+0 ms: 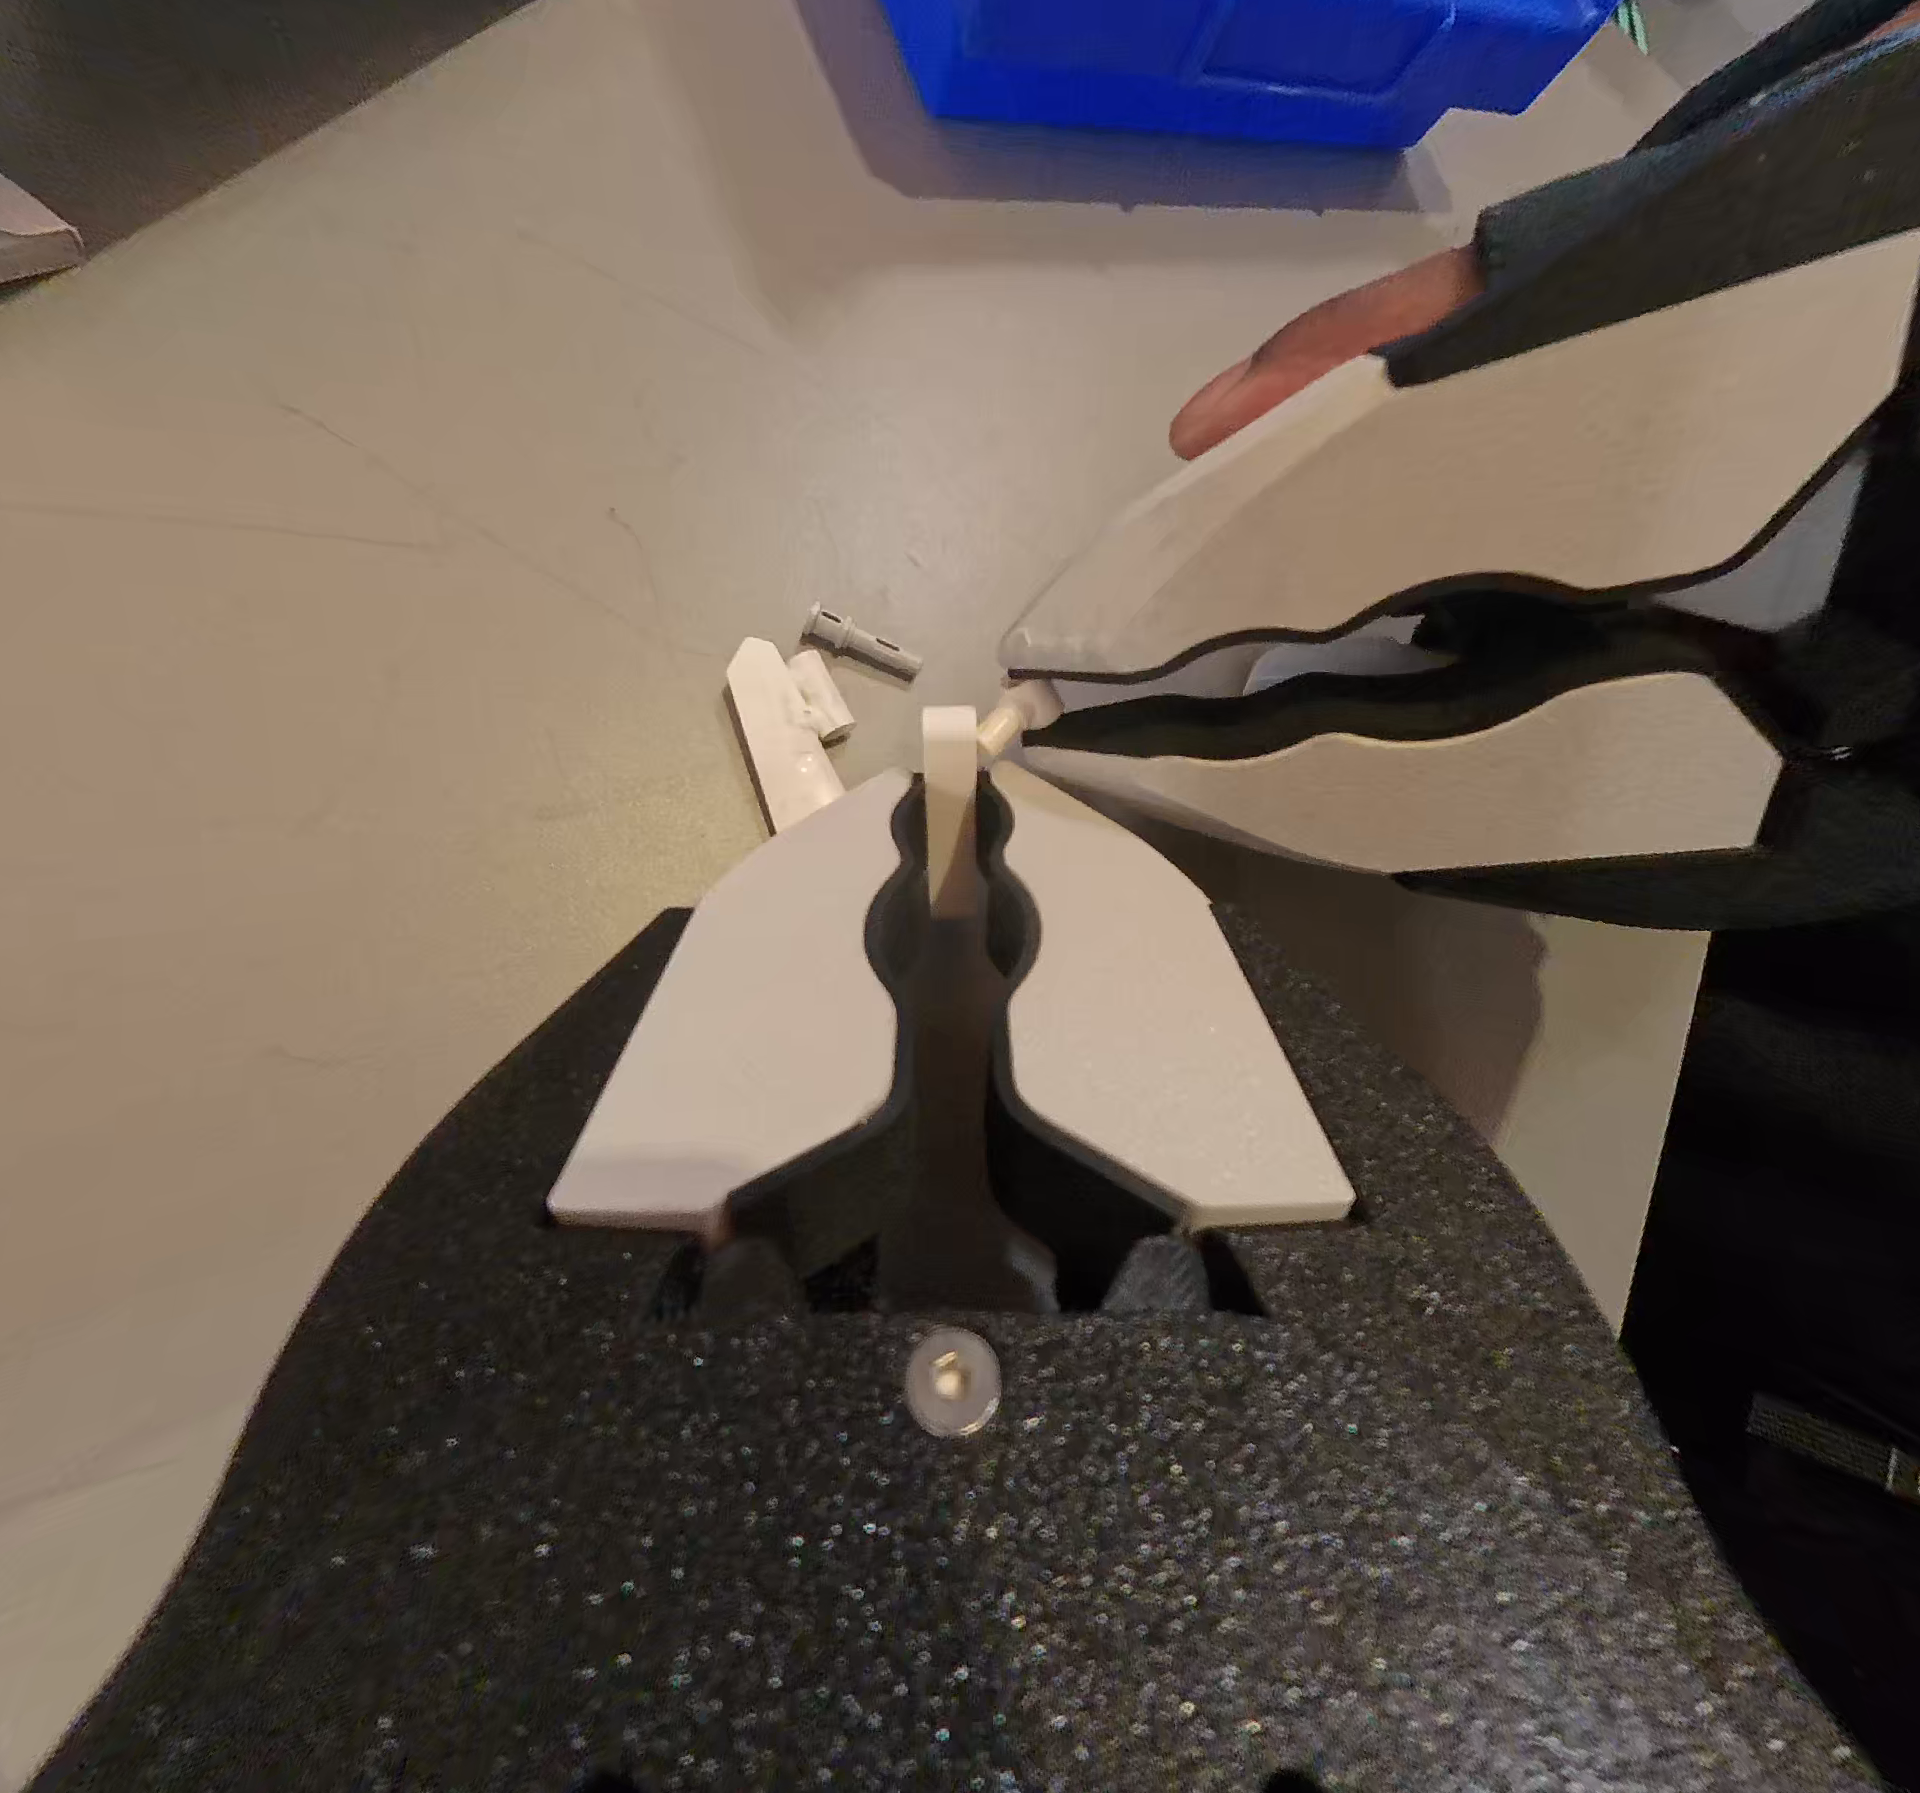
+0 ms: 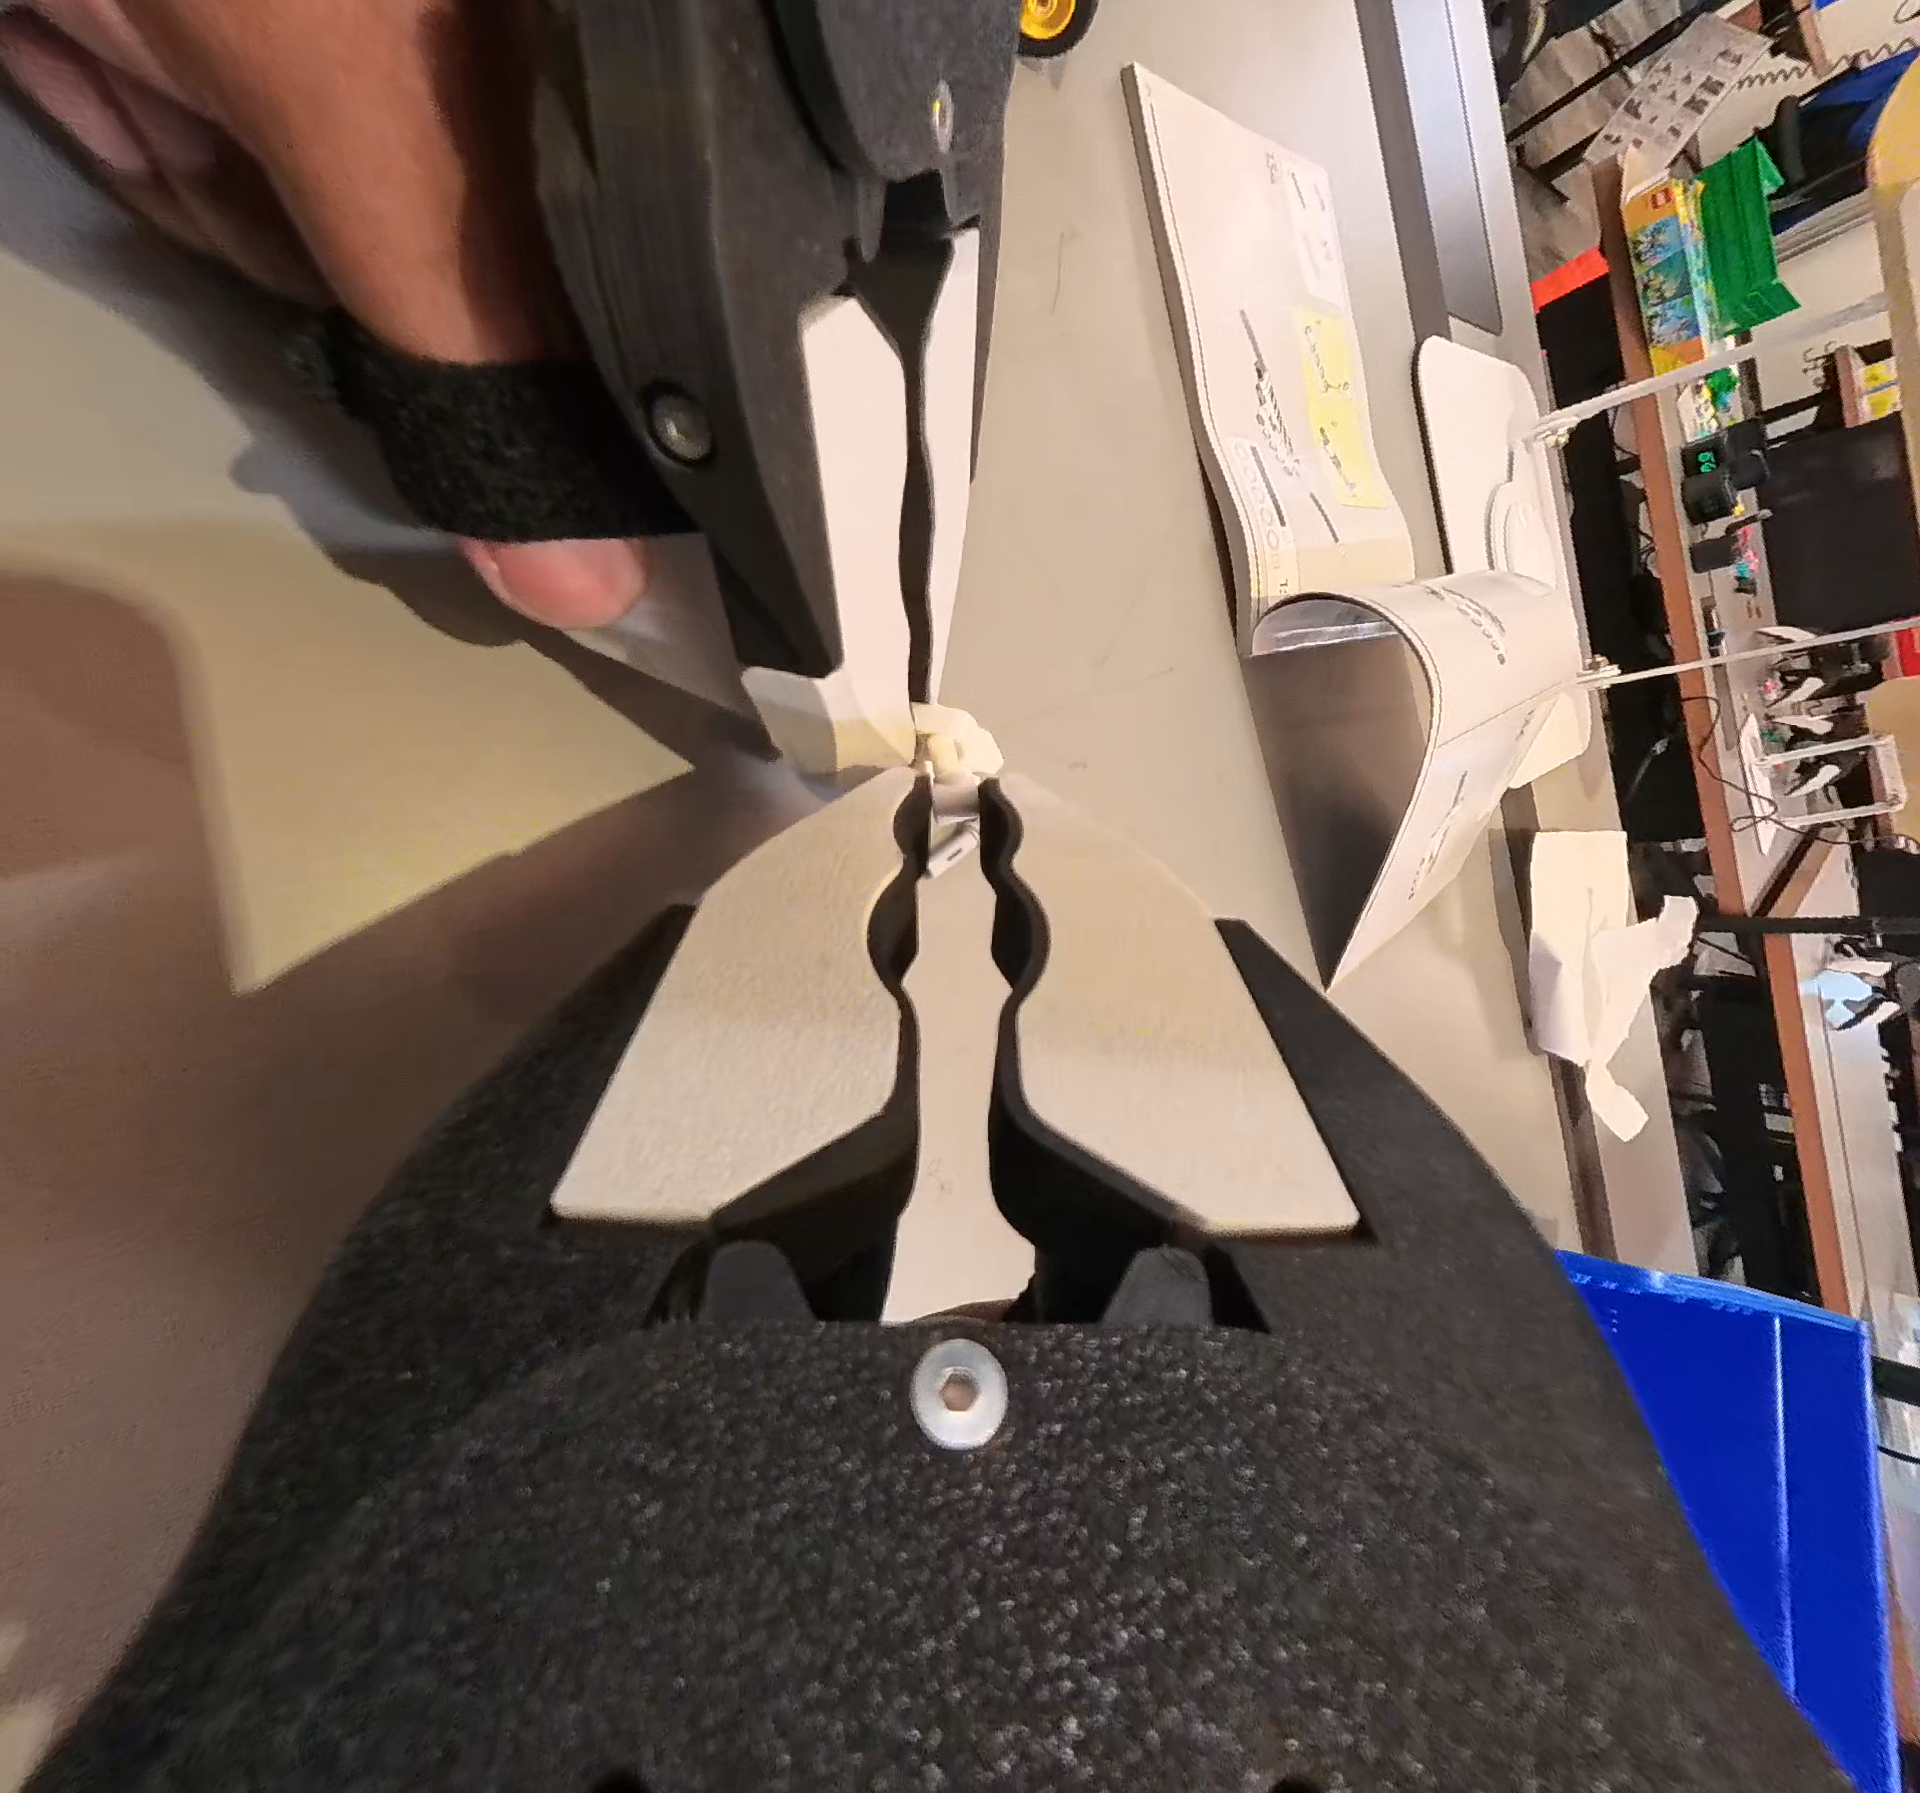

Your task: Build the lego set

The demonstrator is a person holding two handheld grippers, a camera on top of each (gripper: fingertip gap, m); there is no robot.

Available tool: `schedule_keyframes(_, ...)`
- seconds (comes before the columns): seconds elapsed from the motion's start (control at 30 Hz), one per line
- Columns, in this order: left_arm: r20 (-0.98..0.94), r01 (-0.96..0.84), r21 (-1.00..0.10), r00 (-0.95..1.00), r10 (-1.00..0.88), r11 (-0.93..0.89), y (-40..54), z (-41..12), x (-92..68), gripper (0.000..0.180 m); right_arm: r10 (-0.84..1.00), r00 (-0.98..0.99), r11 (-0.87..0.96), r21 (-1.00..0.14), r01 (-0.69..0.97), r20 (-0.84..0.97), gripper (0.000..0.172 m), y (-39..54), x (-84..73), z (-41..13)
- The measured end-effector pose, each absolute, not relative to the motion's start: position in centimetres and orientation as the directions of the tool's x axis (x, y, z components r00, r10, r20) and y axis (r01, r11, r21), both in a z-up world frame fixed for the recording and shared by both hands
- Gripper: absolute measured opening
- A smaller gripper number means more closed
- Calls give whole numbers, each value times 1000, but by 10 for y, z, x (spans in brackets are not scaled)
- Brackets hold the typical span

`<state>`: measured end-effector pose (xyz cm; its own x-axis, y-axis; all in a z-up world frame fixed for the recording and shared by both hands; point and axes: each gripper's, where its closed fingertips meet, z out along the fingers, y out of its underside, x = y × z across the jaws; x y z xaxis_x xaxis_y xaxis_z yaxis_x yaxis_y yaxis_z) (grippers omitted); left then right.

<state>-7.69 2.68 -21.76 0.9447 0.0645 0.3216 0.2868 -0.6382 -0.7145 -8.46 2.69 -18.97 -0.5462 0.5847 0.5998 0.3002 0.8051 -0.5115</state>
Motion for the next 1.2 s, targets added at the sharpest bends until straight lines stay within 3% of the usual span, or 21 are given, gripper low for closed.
schedule_keyframes(0.7, 295, 228, -735, 956, 3, -638, 25, -213, -73, 8, 560, -566, 821, -496, 282, 605, 8, 30, -84, -195)
schedule_keyframes(1.2, 283, 207, -739, 959, -16, -641, 23, -214, -75, 8, 625, -623, 733, -626, 264, 470, 8, 26, -81, -194)
